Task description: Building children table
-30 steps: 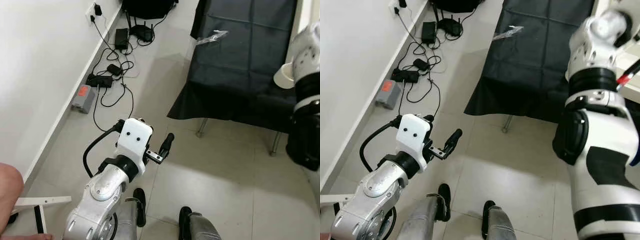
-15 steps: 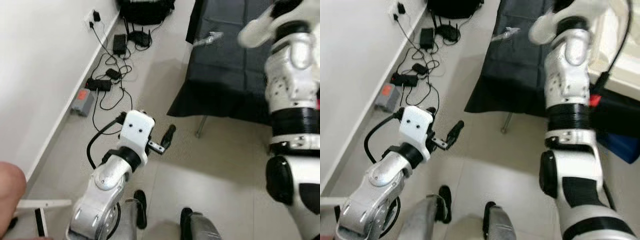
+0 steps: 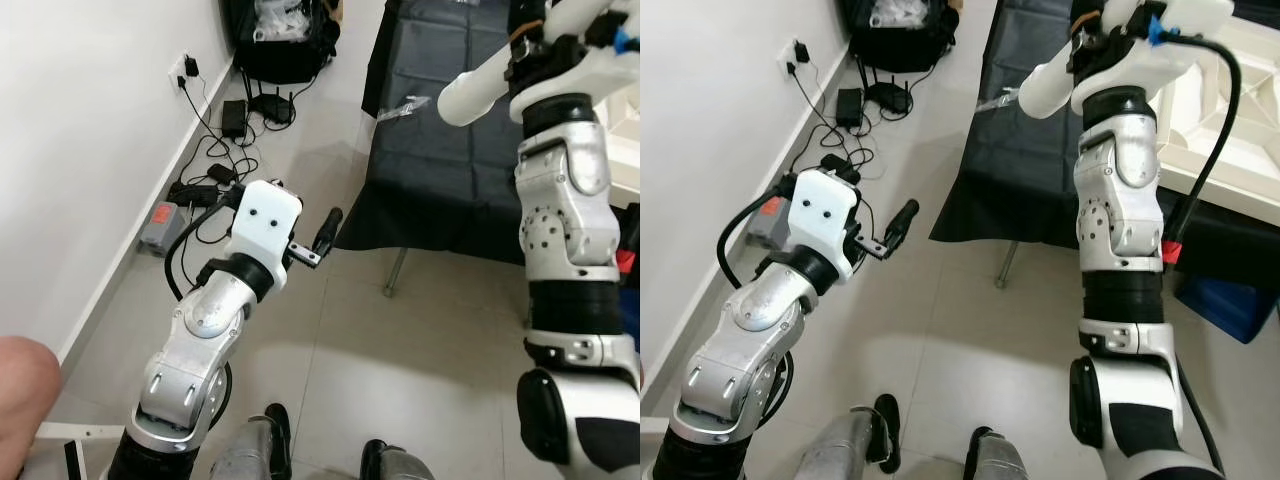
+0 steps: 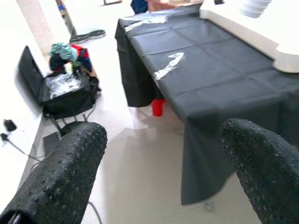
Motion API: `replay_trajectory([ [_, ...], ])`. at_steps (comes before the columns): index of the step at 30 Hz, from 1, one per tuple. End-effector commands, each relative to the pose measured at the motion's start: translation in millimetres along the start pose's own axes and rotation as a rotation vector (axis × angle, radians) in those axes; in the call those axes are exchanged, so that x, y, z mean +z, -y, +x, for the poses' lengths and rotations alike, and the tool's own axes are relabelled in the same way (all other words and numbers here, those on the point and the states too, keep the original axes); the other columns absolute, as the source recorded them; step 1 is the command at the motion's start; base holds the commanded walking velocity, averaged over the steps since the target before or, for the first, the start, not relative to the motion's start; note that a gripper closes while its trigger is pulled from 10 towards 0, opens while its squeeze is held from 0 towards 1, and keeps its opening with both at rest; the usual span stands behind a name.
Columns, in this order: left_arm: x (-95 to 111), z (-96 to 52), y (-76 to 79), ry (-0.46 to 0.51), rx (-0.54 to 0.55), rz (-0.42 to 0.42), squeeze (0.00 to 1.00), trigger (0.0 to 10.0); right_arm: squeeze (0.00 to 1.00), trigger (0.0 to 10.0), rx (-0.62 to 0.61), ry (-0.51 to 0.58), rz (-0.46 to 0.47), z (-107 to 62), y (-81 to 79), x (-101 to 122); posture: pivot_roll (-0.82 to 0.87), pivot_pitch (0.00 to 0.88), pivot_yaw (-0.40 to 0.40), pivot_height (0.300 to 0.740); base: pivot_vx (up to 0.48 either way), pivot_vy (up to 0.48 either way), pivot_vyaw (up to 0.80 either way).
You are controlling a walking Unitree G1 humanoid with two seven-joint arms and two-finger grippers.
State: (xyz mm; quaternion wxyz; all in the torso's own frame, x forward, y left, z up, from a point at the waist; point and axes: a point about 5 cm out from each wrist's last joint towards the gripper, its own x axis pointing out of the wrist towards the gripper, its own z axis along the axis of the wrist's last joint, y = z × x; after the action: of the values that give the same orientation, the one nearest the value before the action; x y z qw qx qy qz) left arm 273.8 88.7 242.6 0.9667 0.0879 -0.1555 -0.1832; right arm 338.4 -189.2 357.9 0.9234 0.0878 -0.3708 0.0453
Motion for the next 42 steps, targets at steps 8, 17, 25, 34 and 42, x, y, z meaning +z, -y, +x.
replay_trajectory([
  [8,-3.3,6.1,-7.5,0.007,0.002,0.059,0.0,10.0,0.0,10.0,0.008,-0.012,0.052,-6.7,-9.3,-0.6,0.16,0.196,-0.006,0.74,0.469,0.0,0.0],
  [17,-5.4,7.8,-9.7,0.008,-0.003,0.082,0.0,10.0,0.0,10.0,0.007,-0.018,0.052,-8.0,-11.6,0.8,0.16,0.19,0.0,0.74,0.432,-0.112,0.0],
  [25,-2.5,13.1,-13.6,0.017,0.033,0.078,0.0,10.0,0.0,10.0,0.012,-0.024,0.052,-7.6,-14.6,1.9,0.17,0.188,-0.003,0.74,0.0,-0.235,0.0],
  [34,-6.2,13.2,-14.5,0.009,0.019,0.106,0.0,10.0,0.0,10.0,0.012,-0.031,0.063,-7.9,-14.8,1.8,0.16,0.187,-0.005,0.74,0.08,-0.137,0.0],
  [42,-7.7,14.6,-13.7,0.014,0.011,0.117,0.0,10.0,0.0,10.0,0.017,-0.03,0.063,-8.2,-15.3,2.4,0.16,0.177,-0.004,0.74,0.24,-0.412,0.0],
])
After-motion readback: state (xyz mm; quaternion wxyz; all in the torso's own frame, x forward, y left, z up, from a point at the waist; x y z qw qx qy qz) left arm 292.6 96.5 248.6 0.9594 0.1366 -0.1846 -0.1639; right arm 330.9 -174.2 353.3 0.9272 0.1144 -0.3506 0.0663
